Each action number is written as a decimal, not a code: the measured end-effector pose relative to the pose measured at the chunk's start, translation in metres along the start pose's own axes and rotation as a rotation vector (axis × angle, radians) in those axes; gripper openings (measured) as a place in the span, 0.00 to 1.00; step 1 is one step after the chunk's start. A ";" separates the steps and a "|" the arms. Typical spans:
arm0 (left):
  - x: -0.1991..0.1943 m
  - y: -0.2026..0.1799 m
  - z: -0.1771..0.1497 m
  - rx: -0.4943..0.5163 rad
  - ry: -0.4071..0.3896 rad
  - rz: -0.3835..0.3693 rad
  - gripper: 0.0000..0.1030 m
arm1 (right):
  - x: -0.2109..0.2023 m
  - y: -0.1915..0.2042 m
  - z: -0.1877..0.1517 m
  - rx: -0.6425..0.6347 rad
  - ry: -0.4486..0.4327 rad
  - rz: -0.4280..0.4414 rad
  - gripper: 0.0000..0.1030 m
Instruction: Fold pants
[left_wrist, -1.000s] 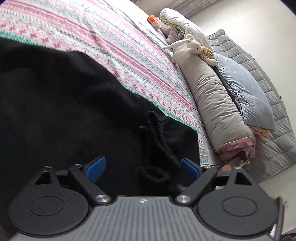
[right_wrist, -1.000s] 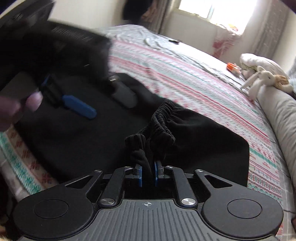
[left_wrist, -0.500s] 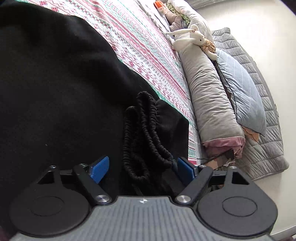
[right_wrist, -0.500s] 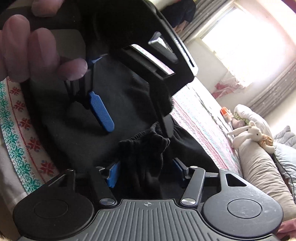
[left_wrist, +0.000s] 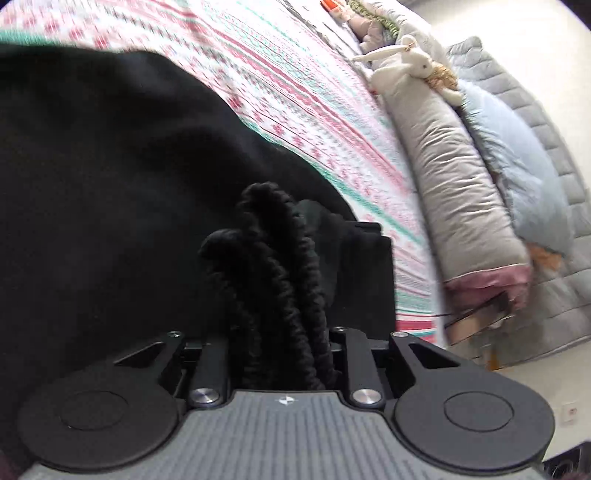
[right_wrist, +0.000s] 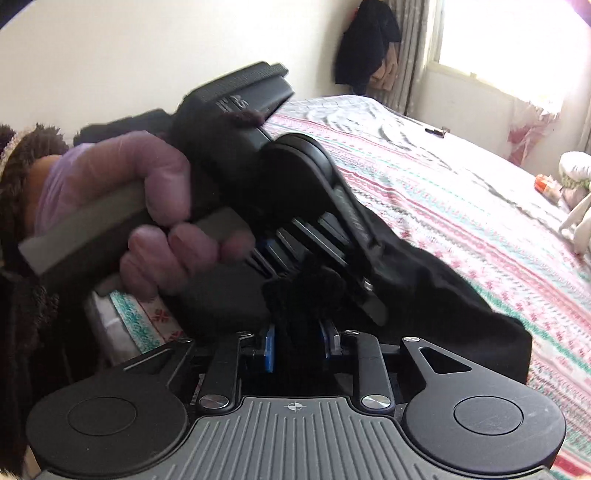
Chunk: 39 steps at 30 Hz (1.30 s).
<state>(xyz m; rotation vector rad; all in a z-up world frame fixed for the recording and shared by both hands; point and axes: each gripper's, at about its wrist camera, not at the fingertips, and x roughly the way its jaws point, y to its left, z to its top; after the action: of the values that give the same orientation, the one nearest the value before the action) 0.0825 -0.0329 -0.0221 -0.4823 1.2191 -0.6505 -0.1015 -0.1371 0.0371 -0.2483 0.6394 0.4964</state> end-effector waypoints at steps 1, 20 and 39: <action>-0.011 -0.001 0.003 0.034 -0.015 0.025 0.55 | -0.001 -0.006 0.001 0.043 -0.005 0.025 0.28; -0.102 0.062 0.021 0.052 -0.179 0.316 0.56 | 0.020 -0.055 -0.006 0.388 0.045 -0.079 0.52; -0.161 0.094 0.020 0.037 -0.328 0.406 0.56 | 0.034 -0.056 -0.010 0.354 0.100 -0.103 0.52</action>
<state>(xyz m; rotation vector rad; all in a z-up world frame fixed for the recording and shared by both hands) 0.0869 0.1459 0.0340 -0.2834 0.9527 -0.2345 -0.0541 -0.1759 0.0123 0.0299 0.7953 0.2661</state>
